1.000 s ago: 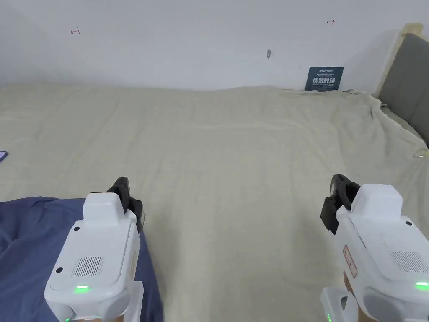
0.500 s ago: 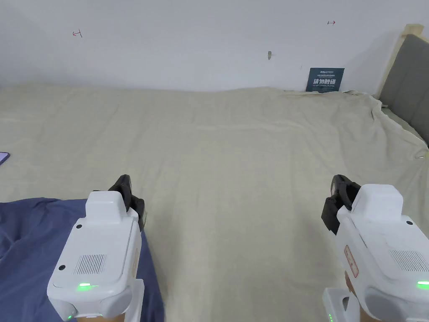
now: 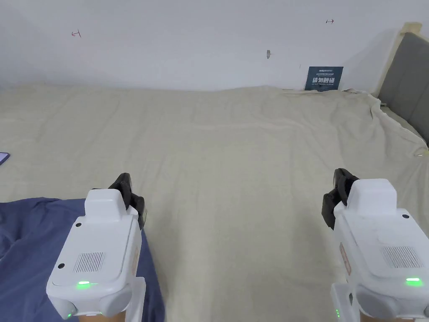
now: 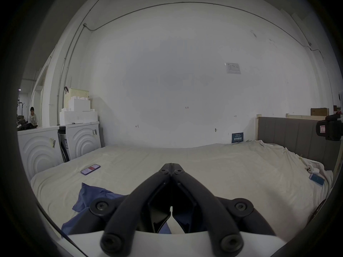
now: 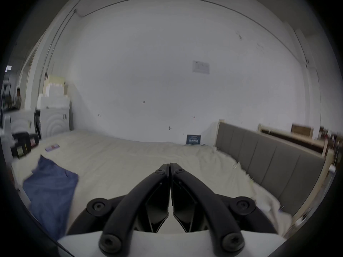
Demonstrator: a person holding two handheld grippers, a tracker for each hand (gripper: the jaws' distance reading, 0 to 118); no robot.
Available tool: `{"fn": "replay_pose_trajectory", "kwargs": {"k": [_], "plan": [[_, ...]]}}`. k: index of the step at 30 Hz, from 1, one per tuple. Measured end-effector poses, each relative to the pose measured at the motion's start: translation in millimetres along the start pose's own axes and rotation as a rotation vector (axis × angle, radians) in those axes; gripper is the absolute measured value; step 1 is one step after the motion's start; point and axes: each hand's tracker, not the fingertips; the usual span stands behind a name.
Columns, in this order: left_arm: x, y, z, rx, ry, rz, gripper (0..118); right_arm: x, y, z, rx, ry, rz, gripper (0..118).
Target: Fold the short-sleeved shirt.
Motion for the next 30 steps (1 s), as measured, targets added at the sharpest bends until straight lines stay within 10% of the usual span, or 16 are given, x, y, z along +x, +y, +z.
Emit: {"fn": "replay_pose_trajectory", "kwargs": {"k": [3, 7, 11, 15, 22, 25, 30], "plan": [[-12.5, 5.7, 0.3, -0.013, -0.034, 0.243, 0, -22.4, 5.9, 5.9, 0.075, -0.11, 0.339, 0], [-56.7, -6.6, -3.4, -0.027, -0.261, 0.977, 0, -46.6, -0.5, 14.1, 0.235, -0.22, 0.695, 0], [-72.3, -37.9, -1.4, 0.032, -0.28, 1.426, 0, -49.3, -7.3, 18.6, 0.275, -0.2, 0.732, 0], [-65.0, -14.7, 0.2, -0.036, -0.199, 0.99, 0, -38.4, -0.3, 17.3, 0.199, -0.137, 0.551, 0], [-9.1, 20.1, 3.6, 0.0, -0.027, 0.108, 0, 3.7, 10.8, 7.9, 0.003, 0.024, -0.081, 0], [5.3, 14.7, 4.4, 0.032, 0.02, -0.088, 0, 12.4, 6.7, 5.7, -0.029, 0.065, -0.21, 0], [11.5, 8.6, 7.4, 0.028, -0.01, -0.173, 0, 12.1, 4.4, 5.6, -0.031, 0.052, -0.198, 0]]}}
